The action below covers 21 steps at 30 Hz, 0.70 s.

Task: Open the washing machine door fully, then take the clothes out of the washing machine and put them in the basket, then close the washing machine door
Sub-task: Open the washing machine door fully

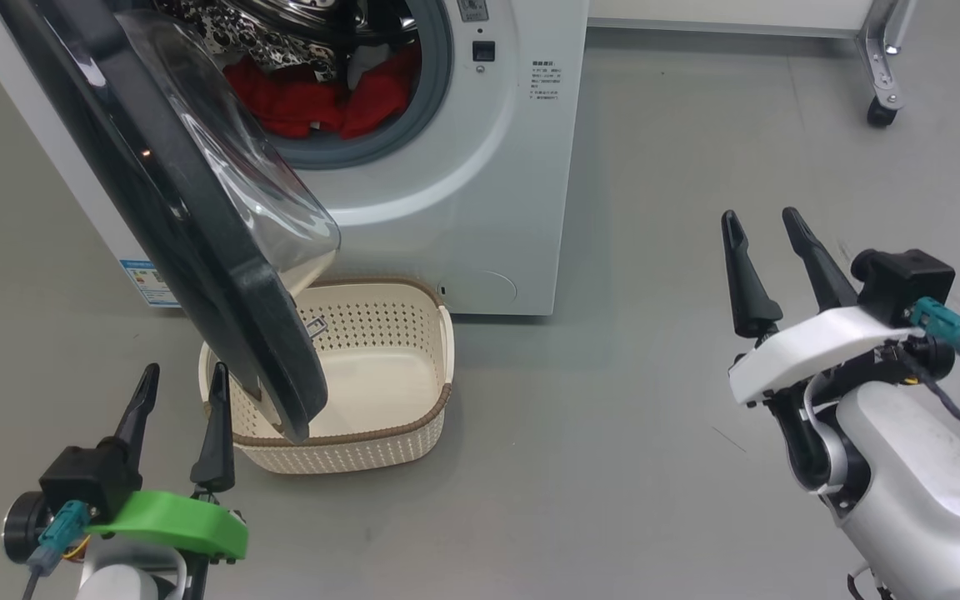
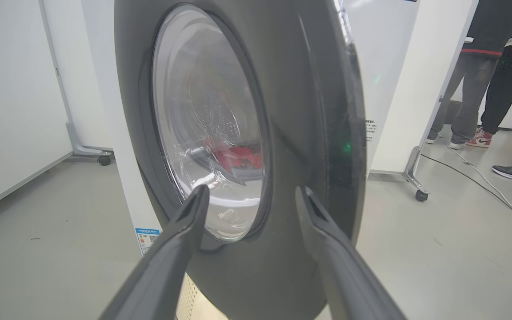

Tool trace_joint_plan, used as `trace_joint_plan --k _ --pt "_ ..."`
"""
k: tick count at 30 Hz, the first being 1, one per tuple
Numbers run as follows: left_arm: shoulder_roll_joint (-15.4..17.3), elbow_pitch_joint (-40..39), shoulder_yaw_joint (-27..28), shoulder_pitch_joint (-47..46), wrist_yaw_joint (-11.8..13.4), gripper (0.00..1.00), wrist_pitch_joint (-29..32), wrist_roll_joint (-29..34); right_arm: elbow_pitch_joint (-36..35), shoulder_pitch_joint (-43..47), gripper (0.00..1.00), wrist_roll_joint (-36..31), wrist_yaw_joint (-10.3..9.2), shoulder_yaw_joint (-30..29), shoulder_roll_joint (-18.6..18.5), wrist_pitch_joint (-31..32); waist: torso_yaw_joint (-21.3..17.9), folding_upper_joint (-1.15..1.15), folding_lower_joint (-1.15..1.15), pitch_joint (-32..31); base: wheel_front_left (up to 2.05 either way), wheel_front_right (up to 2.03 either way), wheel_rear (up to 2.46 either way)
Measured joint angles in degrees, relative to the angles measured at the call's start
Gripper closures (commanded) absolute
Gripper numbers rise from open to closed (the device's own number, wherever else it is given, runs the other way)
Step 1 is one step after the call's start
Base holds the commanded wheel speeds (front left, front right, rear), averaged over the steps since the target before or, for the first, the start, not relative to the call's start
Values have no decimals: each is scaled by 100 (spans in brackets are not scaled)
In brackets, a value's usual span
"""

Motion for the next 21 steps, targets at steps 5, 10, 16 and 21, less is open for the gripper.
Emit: trace_joint_plan --k 5,10,16,21 --pt "0 -23 19 33 0 0 0 5 -248 375 0 -399 -1 -223 82 0 -10 0 0 26 0 0 0" --pt "-1 -38 24 35 0 0 0 5 -447 697 0 -689 -7 -453 160 0 -11 0 0 52 0 0 0" --pt "-2 -40 23 43 -1 0 0 7 -603 1038 0 -1011 -8 -614 260 0 -10 0 0 59 0 0 0" --pt "-4 -38 22 60 -2 0 0 8 -689 1279 0 -1216 -9 -721 336 0 -10 0 0 41 0 0 0"
